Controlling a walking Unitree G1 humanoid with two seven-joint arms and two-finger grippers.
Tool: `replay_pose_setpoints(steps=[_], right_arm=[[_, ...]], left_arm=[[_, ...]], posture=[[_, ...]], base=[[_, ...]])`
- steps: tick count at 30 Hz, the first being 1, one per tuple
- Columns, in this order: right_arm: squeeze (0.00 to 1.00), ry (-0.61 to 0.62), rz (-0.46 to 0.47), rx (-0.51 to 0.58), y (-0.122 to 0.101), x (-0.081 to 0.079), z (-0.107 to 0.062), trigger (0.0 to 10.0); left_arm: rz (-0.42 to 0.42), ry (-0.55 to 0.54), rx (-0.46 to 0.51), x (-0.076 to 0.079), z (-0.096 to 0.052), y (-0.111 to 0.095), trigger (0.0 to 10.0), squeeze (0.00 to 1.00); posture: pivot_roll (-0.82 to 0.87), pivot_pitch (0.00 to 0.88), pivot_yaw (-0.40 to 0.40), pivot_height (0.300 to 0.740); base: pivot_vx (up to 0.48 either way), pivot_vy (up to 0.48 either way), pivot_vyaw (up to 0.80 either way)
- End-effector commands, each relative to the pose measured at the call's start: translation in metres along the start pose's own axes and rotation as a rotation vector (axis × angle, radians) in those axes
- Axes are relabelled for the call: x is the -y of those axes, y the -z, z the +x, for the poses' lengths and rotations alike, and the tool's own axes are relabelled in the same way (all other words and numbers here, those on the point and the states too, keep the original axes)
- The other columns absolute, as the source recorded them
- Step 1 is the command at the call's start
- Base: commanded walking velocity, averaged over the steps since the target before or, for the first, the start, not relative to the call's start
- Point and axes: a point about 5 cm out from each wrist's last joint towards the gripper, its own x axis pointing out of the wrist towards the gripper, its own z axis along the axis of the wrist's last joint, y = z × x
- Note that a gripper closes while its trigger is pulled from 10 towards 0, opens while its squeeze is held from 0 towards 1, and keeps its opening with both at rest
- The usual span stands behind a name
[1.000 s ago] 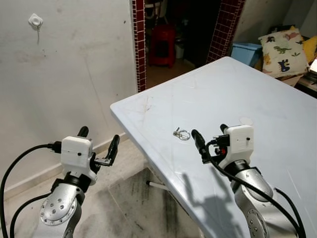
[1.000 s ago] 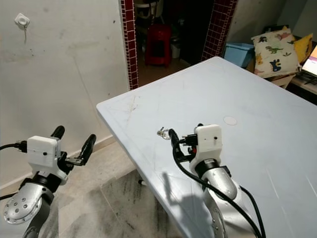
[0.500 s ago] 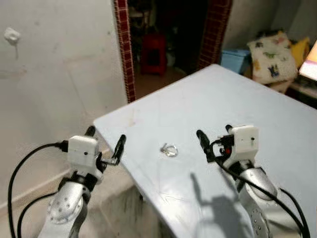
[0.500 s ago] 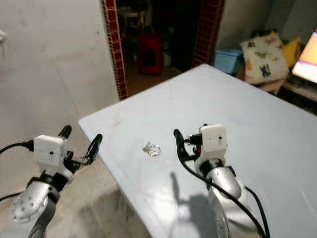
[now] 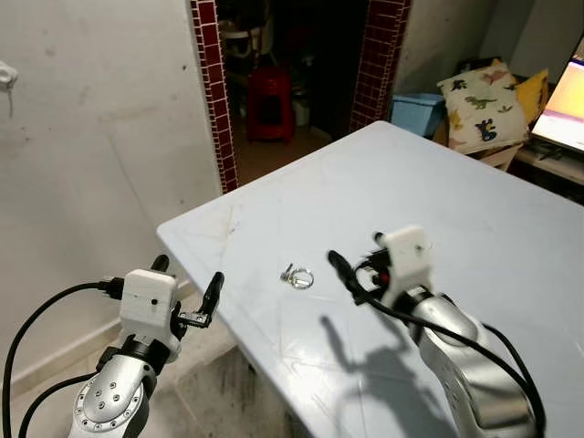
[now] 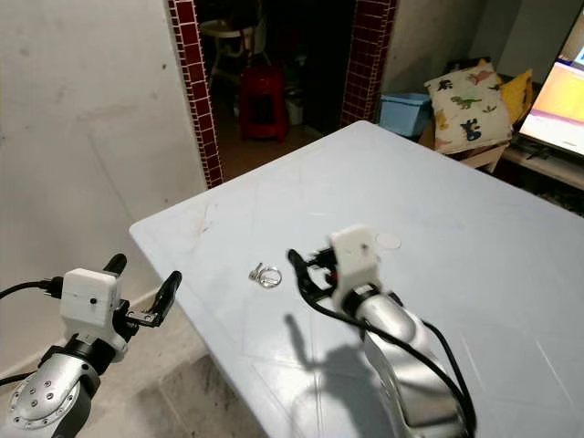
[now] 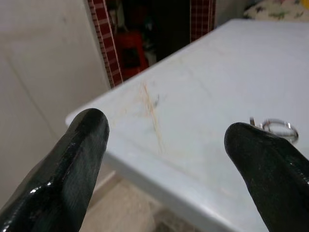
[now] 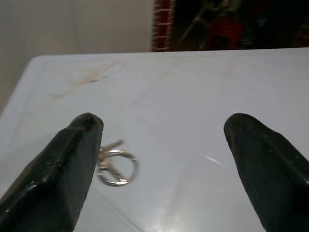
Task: Hang keys on a hook
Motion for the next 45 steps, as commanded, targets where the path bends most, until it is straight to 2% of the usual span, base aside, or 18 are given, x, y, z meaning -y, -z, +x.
replay_pose_setpoints(steps=[1, 4, 6, 9, 15, 20, 26, 33, 45], right_arm=[[0.00, -0.069, -0.036, -0.054, 0.001, -0.009, 0.013, 10.0], [0.00, -0.078, -0.042, -0.035, -0.004, -0.013, 0.022, 10.0], [0.00, -0.081, -0.007, -0.057, -0.004, -0.023, 0.042, 10.0], [0.00, -0.075, 0.013, -0.097, 0.002, -0.029, 0.052, 10.0], [0.00, -0.042, 0.022, -0.162, 0.017, -0.036, 0.067, 10.0], [0.00, -0.015, 0.014, -0.197, 0.025, -0.035, 0.074, 10.0], [0.00, -0.004, -0.038, -0.191, 0.022, -0.032, 0.076, 10.0], [0.00, -0.021, -0.072, -0.128, 0.009, -0.028, 0.072, 10.0], [0.00, -0.054, -0.081, -0.183, 0.029, -0.026, 0.060, 10.0]], left_arm=[[-0.002, 0.017, -0.031, -0.001, -0.003, 0.003, 10.0, 0.00], [0.002, 0.025, -0.055, -0.001, -0.008, 0.007, 10.0, 0.00], [0.006, 0.005, -0.080, -0.004, -0.018, 0.012, 10.0, 0.00], [0.008, 0.004, -0.080, -0.006, -0.020, 0.011, 10.0, 0.00], [-0.013, 0.055, -0.089, -0.005, -0.022, 0.010, 10.0, 0.00], [-0.018, 0.098, -0.102, -0.004, -0.023, 0.010, 10.0, 0.00], [-0.011, 0.101, -0.096, -0.004, -0.020, 0.008, 10.0, 0.00], [-0.011, 0.106, -0.093, -0.004, -0.019, 0.008, 10.0, 0.00], [-0.015, 0.128, -0.071, 0.003, -0.010, 0.005, 10.0, 0.00]], posture=[[0.09, 0.000, 0.005, 0.740], [0.10, 0.000, 0.002, 0.740], [0.14, 0.000, -0.003, 0.740], [0.15, 0.000, -0.003, 0.740], [0.16, 0.000, 0.007, 0.740], [0.16, 0.000, 0.010, 0.740], [0.16, 0.000, 0.011, 0.740], [0.16, 0.000, 0.009, 0.740], [0.15, 0.000, 0.019, 0.740]], base=[[0.000, 0.000, 0.00], [0.000, 0.000, 0.00], [0.000, 0.000, 0.00], [0.000, 0.000, 0.00], [0.000, 0.000, 0.00], [0.000, 0.000, 0.00], [0.000, 0.000, 0.00], [0.000, 0.000, 0.00], [0.000, 0.000, 0.00]])
